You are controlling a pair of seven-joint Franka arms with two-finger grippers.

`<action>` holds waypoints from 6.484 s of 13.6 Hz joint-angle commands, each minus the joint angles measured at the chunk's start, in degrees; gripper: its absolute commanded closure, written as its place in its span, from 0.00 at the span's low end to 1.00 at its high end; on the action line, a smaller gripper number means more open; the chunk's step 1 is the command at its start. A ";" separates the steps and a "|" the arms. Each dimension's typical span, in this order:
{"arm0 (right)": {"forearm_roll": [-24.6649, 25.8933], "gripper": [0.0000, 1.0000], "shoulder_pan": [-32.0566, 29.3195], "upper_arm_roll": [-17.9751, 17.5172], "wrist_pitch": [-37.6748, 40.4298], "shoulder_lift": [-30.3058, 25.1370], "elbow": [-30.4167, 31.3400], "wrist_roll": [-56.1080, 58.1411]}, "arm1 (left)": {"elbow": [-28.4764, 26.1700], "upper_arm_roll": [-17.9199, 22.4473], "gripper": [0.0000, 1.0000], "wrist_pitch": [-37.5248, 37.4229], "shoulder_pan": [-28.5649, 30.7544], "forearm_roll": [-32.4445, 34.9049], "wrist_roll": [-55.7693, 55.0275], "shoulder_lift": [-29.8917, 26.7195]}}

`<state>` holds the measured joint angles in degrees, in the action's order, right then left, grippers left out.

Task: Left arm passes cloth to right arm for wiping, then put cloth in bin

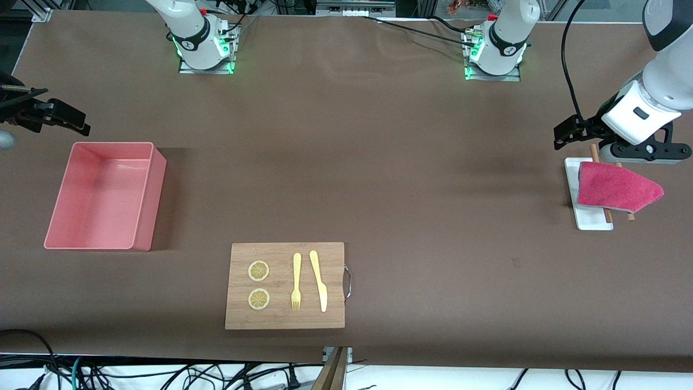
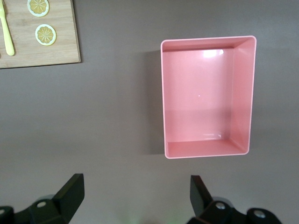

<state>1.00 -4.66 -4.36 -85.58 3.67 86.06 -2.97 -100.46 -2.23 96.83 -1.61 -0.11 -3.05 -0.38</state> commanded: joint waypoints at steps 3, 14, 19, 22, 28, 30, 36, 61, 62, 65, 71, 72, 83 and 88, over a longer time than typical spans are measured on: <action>0.67 0.00 -0.18 -0.12 -0.12 0.81 -1.25 -0.55 | 2.37 0.48 0.00 -1.29 -0.41 -0.24 -0.03 1.25; 0.50 0.00 -0.18 -0.12 -0.03 1.07 -1.25 -0.46 | 2.46 0.39 0.00 -2.88 -0.50 -0.15 0.24 1.78; 0.50 0.00 -0.09 -0.12 -0.03 1.07 -1.25 -0.55 | 2.46 0.39 0.00 -4.11 -0.67 -0.15 0.15 1.87; 0.50 0.00 -0.09 -0.12 -0.12 1.07 -1.25 -0.55 | 2.46 0.39 0.00 -4.11 -0.94 -0.15 0.24 1.87; 0.50 0.00 -0.18 -0.12 -0.03 0.99 -1.25 -0.55 | 2.46 0.39 0.00 -4.20 -0.94 -0.15 0.33 1.87; 0.50 0.00 -0.18 -0.12 -0.03 1.07 -1.25 -0.55 | 2.46 0.39 0.00 -4.81 -0.94 -0.24 0.41 1.87; 0.67 0.00 -0.26 -0.12 -0.12 1.07 -1.25 -0.46 | 2.81 -1.37 0.00 -10.60 -1.29 2.12 2.24 6.24; 2.25 0.00 0.09 -0.47 -1.17 1.34 -1.25 -0.55 | 15.47 -0.84 0.02 5.57 11.89 21.74 66.06 43.18; 2.17 0.00 -0.09 -0.38 -1.17 1.42 -1.25 -0.55 | 15.47 -0.84 0.05 3.91 11.98 21.65 66.24 43.18; 2.08 0.00 -0.09 -0.30 -1.17 2.39 -1.25 -0.64 | 14.95 -0.84 0.23 1.34 12.25 21.73 67.04 43.18; 2.26 0.00 0.09 -0.56 -2.93 2.66 -0.10 -0.46 | 14.59 -0.84 0.64 0.90 13.12 22.17 70.98 43.44; 2.26 0.00 0.00 -0.56 -2.93 2.66 0.33 -0.46 | 14.59 -0.84 0.73 0.55 13.12 22.26 71.86 43.44; 0.41 0.00 0.79 -3.80 -3.11 5.82 0.95 -15.12 | 20.02 -6.11 1.00 -10.49 10.85 13.92 70.03 37.55; -5.65 0.00 0.88 -4.34 -3.98 6.52 1.04 -17.93 | 29.26 -7.26 1.00 -22.91 4.96 4.90 54.59 36.94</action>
<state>-3.23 -3.59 -8.53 -88.79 10.10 87.06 -18.40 -73.99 -9.79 77.30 4.56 9.44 56.62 36.52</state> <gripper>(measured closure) 0.000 0.982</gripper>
